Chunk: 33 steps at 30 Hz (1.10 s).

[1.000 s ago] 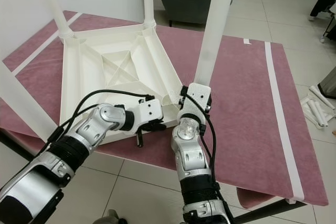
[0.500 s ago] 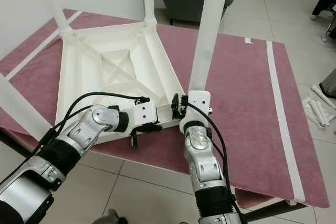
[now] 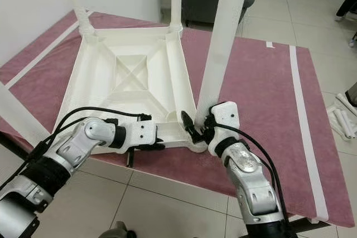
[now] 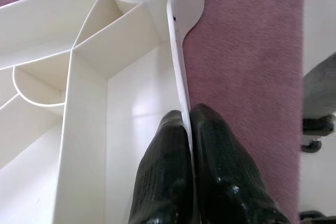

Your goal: Building children table

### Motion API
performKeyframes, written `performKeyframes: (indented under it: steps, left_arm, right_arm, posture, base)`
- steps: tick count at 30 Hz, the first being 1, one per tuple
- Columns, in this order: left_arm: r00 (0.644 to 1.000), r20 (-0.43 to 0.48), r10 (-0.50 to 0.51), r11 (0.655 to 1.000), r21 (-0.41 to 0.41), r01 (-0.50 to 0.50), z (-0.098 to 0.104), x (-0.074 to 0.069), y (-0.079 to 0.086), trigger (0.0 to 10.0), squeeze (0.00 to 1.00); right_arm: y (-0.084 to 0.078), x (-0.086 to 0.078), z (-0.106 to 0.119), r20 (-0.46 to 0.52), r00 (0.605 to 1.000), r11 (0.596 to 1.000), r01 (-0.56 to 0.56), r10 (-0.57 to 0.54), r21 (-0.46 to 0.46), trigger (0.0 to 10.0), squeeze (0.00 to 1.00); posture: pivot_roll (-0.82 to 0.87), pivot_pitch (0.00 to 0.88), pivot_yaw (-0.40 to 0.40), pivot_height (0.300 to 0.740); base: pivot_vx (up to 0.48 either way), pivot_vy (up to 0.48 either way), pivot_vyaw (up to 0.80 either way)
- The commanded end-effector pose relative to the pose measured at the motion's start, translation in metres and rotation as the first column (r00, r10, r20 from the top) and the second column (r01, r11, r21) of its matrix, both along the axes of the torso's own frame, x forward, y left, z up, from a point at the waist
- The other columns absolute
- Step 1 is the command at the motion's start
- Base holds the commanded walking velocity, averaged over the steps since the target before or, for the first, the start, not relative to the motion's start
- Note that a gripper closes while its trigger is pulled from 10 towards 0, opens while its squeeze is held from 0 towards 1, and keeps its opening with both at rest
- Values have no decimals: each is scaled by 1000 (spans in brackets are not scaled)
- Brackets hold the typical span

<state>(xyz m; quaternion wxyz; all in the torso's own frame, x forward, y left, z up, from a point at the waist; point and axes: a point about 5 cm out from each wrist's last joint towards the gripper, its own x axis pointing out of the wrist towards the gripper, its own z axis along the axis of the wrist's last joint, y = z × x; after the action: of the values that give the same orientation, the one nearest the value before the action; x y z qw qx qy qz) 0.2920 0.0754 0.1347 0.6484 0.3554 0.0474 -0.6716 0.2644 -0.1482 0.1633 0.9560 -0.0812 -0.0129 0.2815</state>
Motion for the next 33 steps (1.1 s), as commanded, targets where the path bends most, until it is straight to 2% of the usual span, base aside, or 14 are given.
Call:
performKeyframes:
  steps: [1, 2, 6, 9, 10, 14, 15, 17, 24, 25, 30, 32, 33]
  left_arm:
    - [987, 3, -162, 987, 11, 162, 6, -16, -1, 0, 0]
    - [987, 3, -162, 987, 11, 162, 6, -16, -1, 0, 0]
    - [976, -39, -213, 976, 38, 215, 4, -26, 14, 0, 0]
    - [972, -55, -229, 971, 52, 232, 3, -29, 18, 0, 0]
    - [971, -50, -234, 969, 66, 237, 1, -30, 19, 4941, 0]
    - [970, -46, -238, 967, 76, 241, -1, -31, 19, 4941, 0]
    - [971, -35, -236, 967, 86, 238, -2, -30, 18, 10000, 0]
    - [980, -4, -197, 978, 66, 197, 0, -27, 11, 10000, 0]
    - [992, 5, -126, 992, 10, 126, 3, -21, 6, 10000, 0]
    - [992, 3, -123, 992, 6, 123, 3, -21, 6, 10000, 0]
    - [993, -9, -116, 993, -8, 116, 3, -22, 5, 10000, 0]
    - [995, -21, -94, 995, -25, 94, 4, -21, 5, 10000, 0]
    - [995, -21, -94, 995, -25, 94, 4, -21, 5, 10000, 0]
  right_arm:
    - [4, -7, -2, -46, 992, 993, -116, 116, -6, 10000, 0]
    - [4, -7, -2, -46, 992, 993, -116, 116, -6, 10000, 0]
    - [4, -10, -3, -105, 956, 958, -281, 273, -63, 10000, 0]
    - [6, -10, -3, -124, 936, 937, -340, 329, -80, 10000, 0]
    - [10, -8, -1, -131, 921, 921, -380, 367, -91, 10000, 0]
    - [12, -8, -1, -136, 909, 908, -407, 393, -99, 10000, 0]
    - [16, -7, 0, -147, 892, 890, -444, 427, -107, 10000, 0]
    - [21, -3, -1, -169, 867, 865, -490, 469, -110, 10000, 0]
    - [23, -1, -4, -164, 871, 871, -482, 463, -99, 10000, 0]
    - [23, 0, -5, -166, 873, 875, -477, 459, -86, 0, 0]
    - [24, -2, -15, -189, 873, 882, -467, 450, -60, 0, 0]
    - [24, 1, -20, -191, 903, 913, -403, 385, -65, 0, 0]
    - [24, 1, -20, -191, 903, 913, -403, 385, -65, 0, 0]
  posture:
    - [97, 16, -4, 740]
    - [97, 16, -4, 740]
    - [108, 14, -11, 740]
    - [112, 14, -14, 740]
    - [116, 15, -18, 740]
    - [116, 15, -18, 740]
    - [120, 16, -23, 740]
    - [125, 20, -25, 740]
    - [124, 26, -21, 740]
    - [125, 32, -17, 740]
    - [124, 34, -14, 740]
    - [121, 38, -11, 740]
    - [121, 38, -11, 740]
  base:
    - [0, 0, 0]
    - [0, 0, 0]
    - [0, 0, 0]
    - [0, 0, 0]
    - [0, 0, 0]
    - [0, 0, 0]
    - [0, 0, 0]
    - [0, 0, 0]
    - [0, 0, 0]
    - [0, 0, 0]
    - [0, 0, 0]
    - [0, 0, 0]
    - [0, 0, 0]
